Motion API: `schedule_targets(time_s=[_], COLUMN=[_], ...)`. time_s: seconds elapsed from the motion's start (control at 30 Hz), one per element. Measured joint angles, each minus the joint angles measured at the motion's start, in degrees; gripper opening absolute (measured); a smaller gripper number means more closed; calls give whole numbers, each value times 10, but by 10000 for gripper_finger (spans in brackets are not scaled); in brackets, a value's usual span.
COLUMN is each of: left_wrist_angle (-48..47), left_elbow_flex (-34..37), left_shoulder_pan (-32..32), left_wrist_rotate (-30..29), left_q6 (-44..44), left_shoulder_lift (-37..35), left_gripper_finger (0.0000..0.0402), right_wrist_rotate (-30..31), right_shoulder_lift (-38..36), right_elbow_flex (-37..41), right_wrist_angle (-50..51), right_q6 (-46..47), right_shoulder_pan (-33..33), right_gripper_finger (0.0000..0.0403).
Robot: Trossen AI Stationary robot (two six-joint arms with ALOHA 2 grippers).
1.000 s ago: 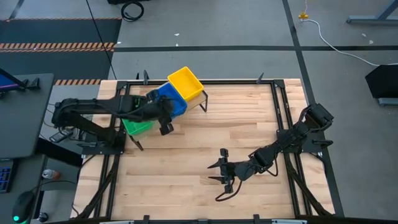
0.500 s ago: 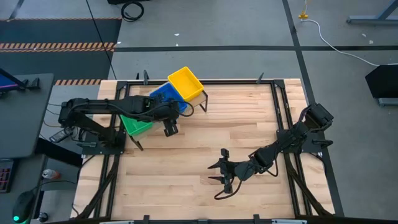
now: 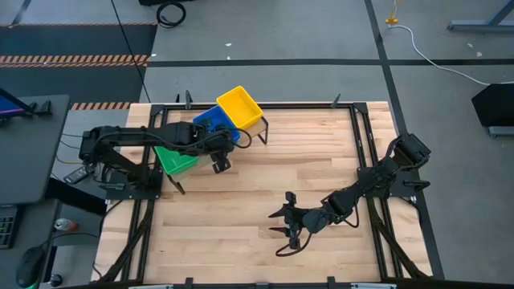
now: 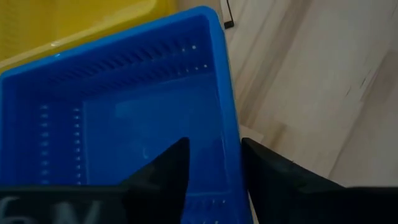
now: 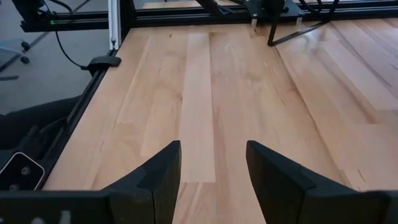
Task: Stack baskets on shelf by color
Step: Adjust the baskets on the shelf
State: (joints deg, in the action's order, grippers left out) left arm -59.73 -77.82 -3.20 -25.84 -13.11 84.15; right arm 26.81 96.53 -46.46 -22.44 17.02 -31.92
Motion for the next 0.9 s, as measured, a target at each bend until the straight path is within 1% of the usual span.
schedule_targets(time_s=[0.3,0.63,0.9], left_wrist_angle=[-8,-44,-48], left_elbow_flex=[0,0,0], left_shoulder_pan=[2,5,9], left_wrist_rotate=[2,2,2], left_q6=[-45,-88,-96], left_shoulder_lift=[0,0,0], left_gripper_finger=[110,70,39], right_wrist_rotate=[0,0,0], right_shoulder_lift=[0,0,0], right_elbow_flex=[0,0,0], right_wrist_angle=[1,1,1], right_q6=[0,4,4], right_shoulder_pan=[0,0,0], right_gripper_finger=[187,187,187])
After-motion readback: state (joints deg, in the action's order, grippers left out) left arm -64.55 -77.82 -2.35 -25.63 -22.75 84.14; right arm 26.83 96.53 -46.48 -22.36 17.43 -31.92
